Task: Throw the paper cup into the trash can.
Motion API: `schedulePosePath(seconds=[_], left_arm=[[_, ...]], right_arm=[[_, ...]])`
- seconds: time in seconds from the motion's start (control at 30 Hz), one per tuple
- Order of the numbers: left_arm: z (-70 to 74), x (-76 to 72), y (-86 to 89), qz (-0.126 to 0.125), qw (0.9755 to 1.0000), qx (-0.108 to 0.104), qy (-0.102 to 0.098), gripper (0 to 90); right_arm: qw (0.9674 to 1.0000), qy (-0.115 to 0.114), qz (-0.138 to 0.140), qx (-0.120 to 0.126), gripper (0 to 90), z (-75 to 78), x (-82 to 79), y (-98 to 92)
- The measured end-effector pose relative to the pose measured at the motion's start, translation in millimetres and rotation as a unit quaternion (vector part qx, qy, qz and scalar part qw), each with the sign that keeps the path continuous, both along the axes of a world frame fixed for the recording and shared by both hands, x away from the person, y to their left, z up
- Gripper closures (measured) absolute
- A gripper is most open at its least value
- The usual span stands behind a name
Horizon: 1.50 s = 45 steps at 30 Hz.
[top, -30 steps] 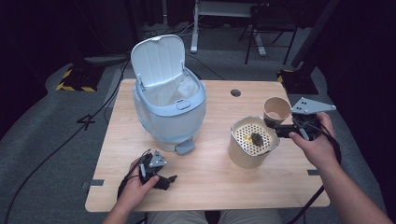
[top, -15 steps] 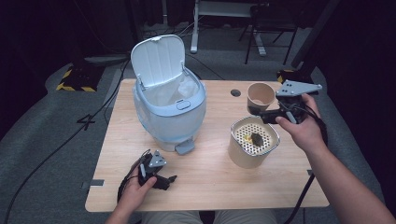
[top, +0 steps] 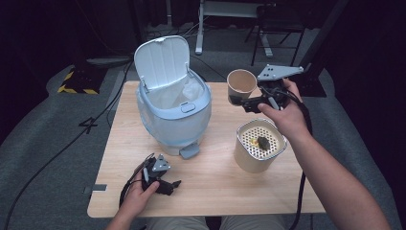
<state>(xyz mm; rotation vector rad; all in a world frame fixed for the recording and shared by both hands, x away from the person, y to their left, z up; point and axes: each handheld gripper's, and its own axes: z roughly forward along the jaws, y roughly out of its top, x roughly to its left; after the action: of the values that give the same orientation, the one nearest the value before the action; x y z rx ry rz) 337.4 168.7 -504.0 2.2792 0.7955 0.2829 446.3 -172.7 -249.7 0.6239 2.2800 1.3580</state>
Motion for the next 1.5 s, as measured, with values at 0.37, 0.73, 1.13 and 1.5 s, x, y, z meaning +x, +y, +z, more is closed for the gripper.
schedulePosePath(seconds=[0.37, 0.73, 1.13, 1.5], left_arm=[[-0.2, 3.0, -0.3, -0.003, 1.0000, 0.002, 0.001, 8.1], [-0.3, 3.5, -0.5, -0.005, 1.0000, 0.002, 0.001, 7.6], [-0.2, 3.8, -0.4, -0.005, 1.0000, 0.003, -0.001, 7.6], [-0.4, 4.3, -0.1, -0.009, 1.0000, 0.003, -0.001, 7.4]], right_arm=[[0.9994, -0.003, 0.015, 0.031, 29.1, 5.3, 13.0, 44.0], [0.9979, 0.012, 0.026, 0.058, 29.0, 4.0, 30.2, 85.1], [0.9981, 0.031, 0.041, 0.033, 29.1, -10.6, 42.6, 125.6], [0.9983, 0.032, 0.045, 0.019, 6.1, -19.3, 45.9, 148.4]])
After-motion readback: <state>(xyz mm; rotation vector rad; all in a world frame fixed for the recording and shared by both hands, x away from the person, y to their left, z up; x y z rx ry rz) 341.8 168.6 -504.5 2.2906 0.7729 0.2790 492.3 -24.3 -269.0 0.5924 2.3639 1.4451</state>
